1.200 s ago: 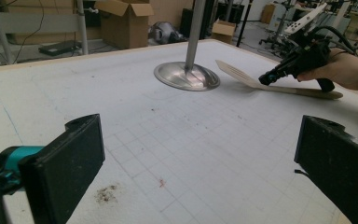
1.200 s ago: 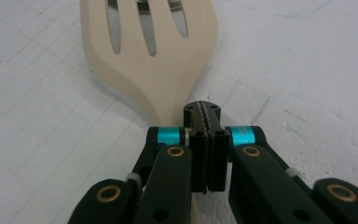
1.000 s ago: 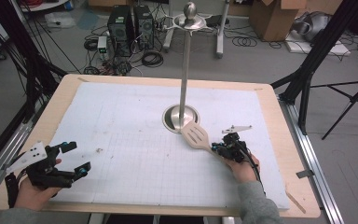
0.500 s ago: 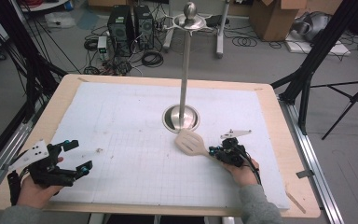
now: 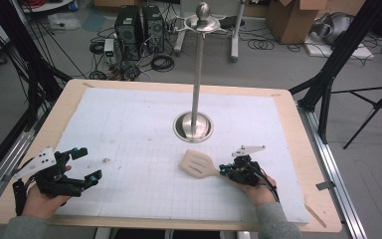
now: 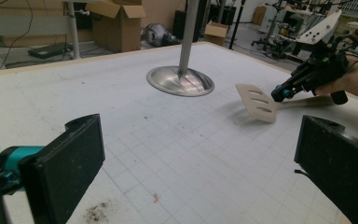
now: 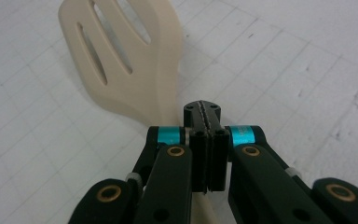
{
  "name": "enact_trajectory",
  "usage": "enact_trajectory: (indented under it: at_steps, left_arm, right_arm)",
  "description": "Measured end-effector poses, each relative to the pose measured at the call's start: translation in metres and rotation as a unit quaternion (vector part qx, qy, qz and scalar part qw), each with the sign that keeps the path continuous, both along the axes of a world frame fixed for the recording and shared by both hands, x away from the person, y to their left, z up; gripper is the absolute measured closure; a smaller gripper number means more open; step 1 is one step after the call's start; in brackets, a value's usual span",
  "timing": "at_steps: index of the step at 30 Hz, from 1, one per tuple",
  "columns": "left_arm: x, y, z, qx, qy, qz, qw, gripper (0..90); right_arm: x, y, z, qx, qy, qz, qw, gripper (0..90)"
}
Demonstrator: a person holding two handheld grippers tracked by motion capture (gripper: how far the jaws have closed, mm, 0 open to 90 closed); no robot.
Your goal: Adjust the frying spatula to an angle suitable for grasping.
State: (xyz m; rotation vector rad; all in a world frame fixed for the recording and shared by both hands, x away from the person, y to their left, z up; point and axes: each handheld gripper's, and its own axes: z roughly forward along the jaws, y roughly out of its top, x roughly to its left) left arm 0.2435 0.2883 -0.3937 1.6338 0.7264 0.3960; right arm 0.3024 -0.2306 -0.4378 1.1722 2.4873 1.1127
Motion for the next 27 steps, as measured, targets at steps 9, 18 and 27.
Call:
enact_trajectory:
  at_steps: [9, 18, 27]
  left_arm:
    - [0.001, -0.002, 0.003, -0.004, -0.010, -0.003, 0.9999, 2.0]
    - [0.004, -0.003, 0.001, -0.005, -0.007, -0.001, 1.0000, 2.0]
    - [0.009, -0.006, 0.000, -0.010, -0.008, -0.003, 0.9999, 2.0]
  right_arm:
    - [-0.006, 0.003, 0.002, 0.014, -0.006, 0.011, 0.9998, 90.0]
    - [-0.021, -0.003, 0.016, 0.052, -0.040, 0.038, 0.9971, 90.0]
    - [-0.038, -0.037, 0.020, 0.074, -0.054, 0.014, 0.9957, 90.0]
